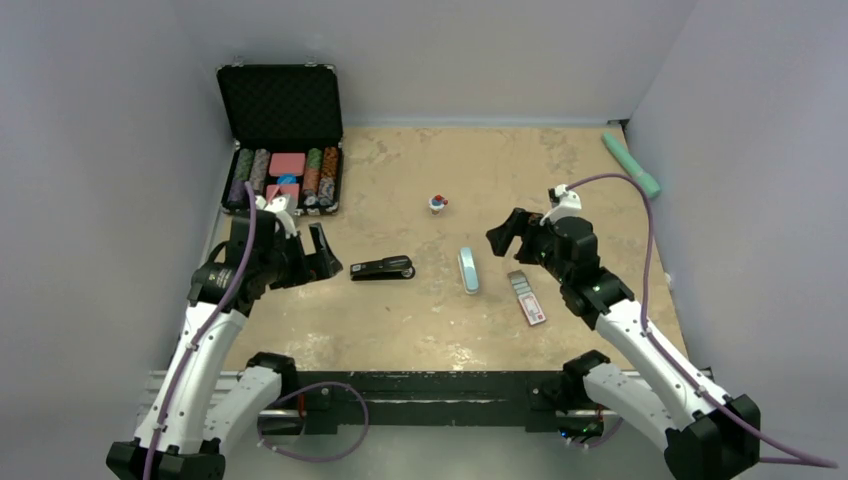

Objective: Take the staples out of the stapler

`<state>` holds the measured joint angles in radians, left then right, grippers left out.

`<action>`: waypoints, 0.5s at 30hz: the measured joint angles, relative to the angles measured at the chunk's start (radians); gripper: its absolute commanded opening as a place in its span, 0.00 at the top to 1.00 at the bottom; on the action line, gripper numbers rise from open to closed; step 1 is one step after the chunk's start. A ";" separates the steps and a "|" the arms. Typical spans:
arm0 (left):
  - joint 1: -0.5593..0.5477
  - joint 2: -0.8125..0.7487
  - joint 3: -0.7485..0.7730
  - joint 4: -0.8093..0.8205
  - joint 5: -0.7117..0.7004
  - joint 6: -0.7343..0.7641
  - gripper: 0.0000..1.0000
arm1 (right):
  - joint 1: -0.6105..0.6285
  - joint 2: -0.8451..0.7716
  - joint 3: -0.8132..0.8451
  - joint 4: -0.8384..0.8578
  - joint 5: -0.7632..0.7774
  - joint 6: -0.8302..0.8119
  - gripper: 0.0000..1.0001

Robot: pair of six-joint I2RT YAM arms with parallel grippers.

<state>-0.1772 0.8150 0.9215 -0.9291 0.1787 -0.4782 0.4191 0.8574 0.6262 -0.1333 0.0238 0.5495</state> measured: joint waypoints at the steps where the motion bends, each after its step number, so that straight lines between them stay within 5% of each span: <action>1: 0.000 0.000 -0.002 0.000 0.000 0.000 0.00 | 0.000 0.001 0.000 0.000 0.000 0.001 0.01; 7: -0.007 -0.003 -0.004 0.000 -0.021 -0.001 0.00 | 0.028 0.060 0.018 -0.011 0.004 0.006 0.01; 15: -0.087 -0.011 -0.004 -0.004 -0.083 -0.010 0.00 | 0.284 0.202 0.142 -0.024 0.056 0.031 0.04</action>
<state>-0.2646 0.8040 0.9176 -0.9329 0.0959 -0.4881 0.7029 1.0595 0.7685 -0.1577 0.0799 0.5804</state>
